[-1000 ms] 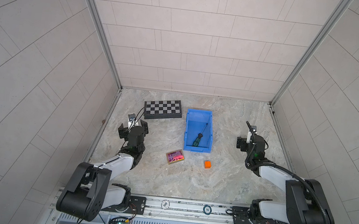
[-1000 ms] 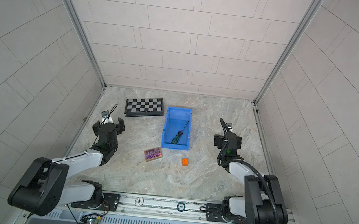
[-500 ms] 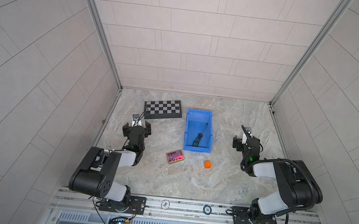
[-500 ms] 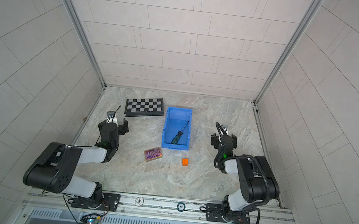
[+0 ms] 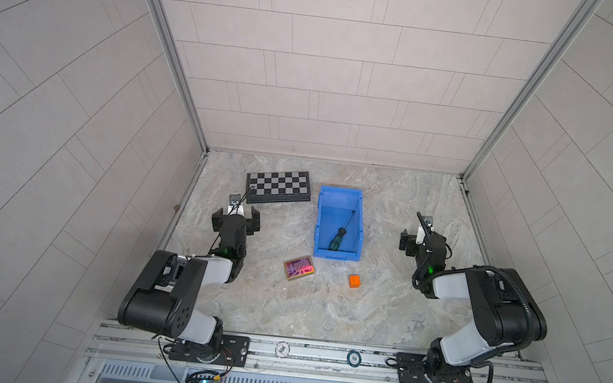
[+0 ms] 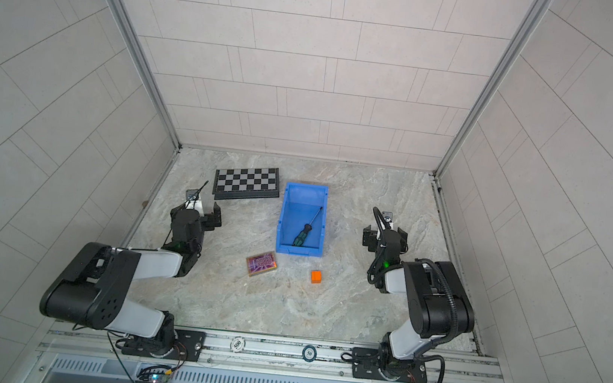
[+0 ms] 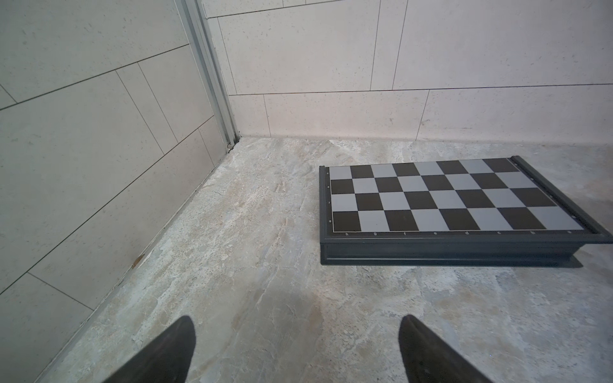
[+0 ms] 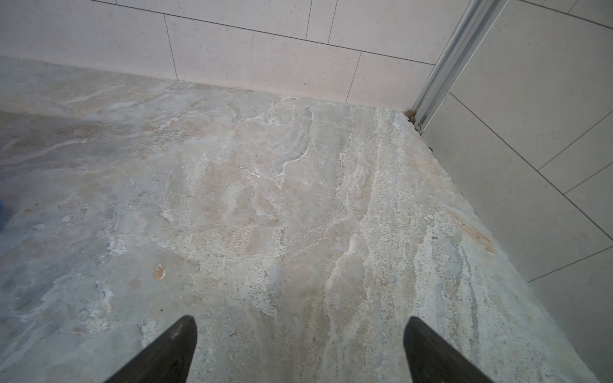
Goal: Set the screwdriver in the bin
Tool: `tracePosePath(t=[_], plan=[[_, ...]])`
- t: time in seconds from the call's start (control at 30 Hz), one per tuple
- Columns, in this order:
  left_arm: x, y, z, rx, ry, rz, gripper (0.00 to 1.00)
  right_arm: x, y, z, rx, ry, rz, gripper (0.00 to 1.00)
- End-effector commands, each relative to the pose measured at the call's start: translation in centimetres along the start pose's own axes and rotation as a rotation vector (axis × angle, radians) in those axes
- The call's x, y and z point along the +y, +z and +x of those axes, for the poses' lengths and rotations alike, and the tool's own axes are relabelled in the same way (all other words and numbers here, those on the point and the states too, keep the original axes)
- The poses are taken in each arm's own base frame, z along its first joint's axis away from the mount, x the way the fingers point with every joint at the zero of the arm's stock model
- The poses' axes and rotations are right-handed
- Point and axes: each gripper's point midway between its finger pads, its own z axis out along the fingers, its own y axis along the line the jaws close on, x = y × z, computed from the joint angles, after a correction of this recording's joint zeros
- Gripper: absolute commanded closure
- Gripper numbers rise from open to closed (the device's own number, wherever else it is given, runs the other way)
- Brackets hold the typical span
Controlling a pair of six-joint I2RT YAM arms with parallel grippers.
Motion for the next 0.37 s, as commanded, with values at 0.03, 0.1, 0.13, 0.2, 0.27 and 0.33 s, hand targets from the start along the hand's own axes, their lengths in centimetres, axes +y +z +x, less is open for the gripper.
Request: tracePosePath(t=[0.03, 0.1, 0.13, 0.2, 0.27, 0.33], plan=[[0.11, 0.27, -0.97, -0.028, -0.008, -0.003, 0.0, 0.06, -0.11, -0.46, -0.018, 0.005, -0.003, 0.01], [0.03, 0.35, -0.92, -0.024, -0.005, 0.0, 0.0, 0.02, -0.13, -0.45, -0.019, 0.006, -0.001, 0.01], [-0.03, 0.43, -0.88, -0.022, -0.005, 0.005, 0.0, 0.03, -0.14, -0.34, -0.016, 0.004, -0.002, 0.01], [0.03, 0.47, -0.84, -0.02, -0.007, 0.008, 0.0, 0.02, -0.12, -0.42, -0.018, 0.005, -0.002, 0.01], [0.07, 0.38, -0.86, -0.024, -0.008, 0.008, 0.0, 0.06, -0.12, -0.5, -0.02, 0.005, -0.003, 0.01], [0.08, 0.35, -0.84, -0.025, -0.006, 0.008, 0.01, 0.03, -0.13, -0.41, -0.017, 0.005, -0.002, 0.01]])
